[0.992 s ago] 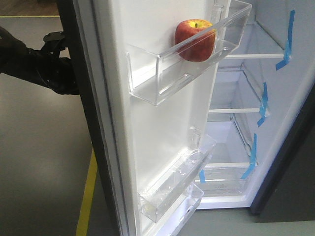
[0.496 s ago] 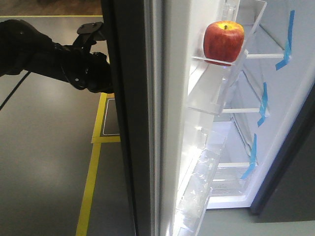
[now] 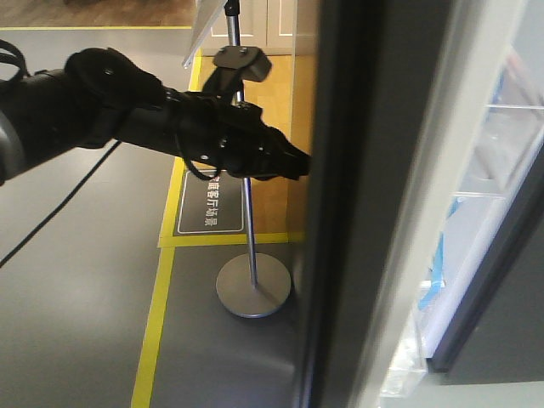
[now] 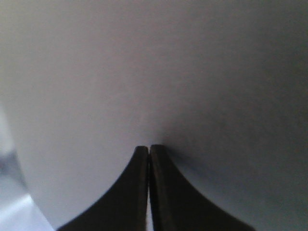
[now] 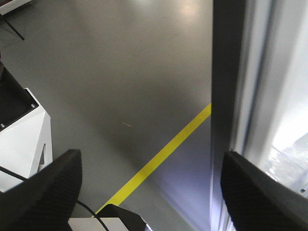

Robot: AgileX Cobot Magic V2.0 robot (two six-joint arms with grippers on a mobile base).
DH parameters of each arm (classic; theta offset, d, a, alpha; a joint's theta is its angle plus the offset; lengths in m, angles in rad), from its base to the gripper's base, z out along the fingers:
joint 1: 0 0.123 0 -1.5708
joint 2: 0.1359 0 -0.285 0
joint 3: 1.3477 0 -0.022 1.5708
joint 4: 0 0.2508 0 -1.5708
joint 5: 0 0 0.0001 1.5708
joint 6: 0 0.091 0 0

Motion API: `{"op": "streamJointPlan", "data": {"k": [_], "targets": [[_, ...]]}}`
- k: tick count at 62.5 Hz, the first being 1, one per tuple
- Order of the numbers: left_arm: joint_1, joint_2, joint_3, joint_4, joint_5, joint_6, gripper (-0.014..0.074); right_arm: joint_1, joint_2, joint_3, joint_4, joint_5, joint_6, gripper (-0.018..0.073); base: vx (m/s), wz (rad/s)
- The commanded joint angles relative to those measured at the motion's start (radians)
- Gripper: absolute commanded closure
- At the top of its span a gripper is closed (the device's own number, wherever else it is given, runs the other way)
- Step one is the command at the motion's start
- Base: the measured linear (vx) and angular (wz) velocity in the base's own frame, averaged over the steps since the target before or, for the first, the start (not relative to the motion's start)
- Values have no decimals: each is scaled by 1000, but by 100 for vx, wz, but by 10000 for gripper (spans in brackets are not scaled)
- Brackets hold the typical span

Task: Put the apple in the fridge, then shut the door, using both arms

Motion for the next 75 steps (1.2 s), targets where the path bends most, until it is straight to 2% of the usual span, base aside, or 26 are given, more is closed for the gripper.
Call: {"op": "streamJointPlan", "data": {"k": [1, 18, 29, 33, 39, 42, 48, 56, 63, 75], "targets": [[-62, -57, -30, -67, -48, 13, 603, 1, 12, -20, 29, -55, -7, -6, 0, 0], [-173, -24, -30, -67, -115, 17, 603, 1, 12, -20, 29, -55, -7, -6, 0, 0], [-184, -37, -30, -34, -95, 17, 603, 1, 12, -20, 29, -55, -7, -6, 0, 0], [-183, -53, -30, 8, -83, 3, 603, 1, 12, -20, 29, -55, -7, -6, 0, 0], [-183, -89, -30, 122, -79, -85, 603, 1, 12, -20, 29, -55, -7, -6, 0, 0], [-183, -109, -30, 190, -74, -156, 603, 1, 12, -20, 29, -55, -7, -6, 0, 0], [-183, -160, -29, 377, -55, -302, 603, 1, 12, -20, 29, -55, -7, -6, 0, 0], [-183, -222, -7, 570, -52, -479, 603, 1, 12, -20, 29, -55, -7, -6, 0, 0], [-183, -294, 80, 689, -67, -555, 603, 1, 12, -20, 29, -55, -7, -6, 0, 0], [-182, -438, 277, 847, -137, -668, 603, 1, 12, -20, 31, -57, -7, -6, 0, 0]]}}
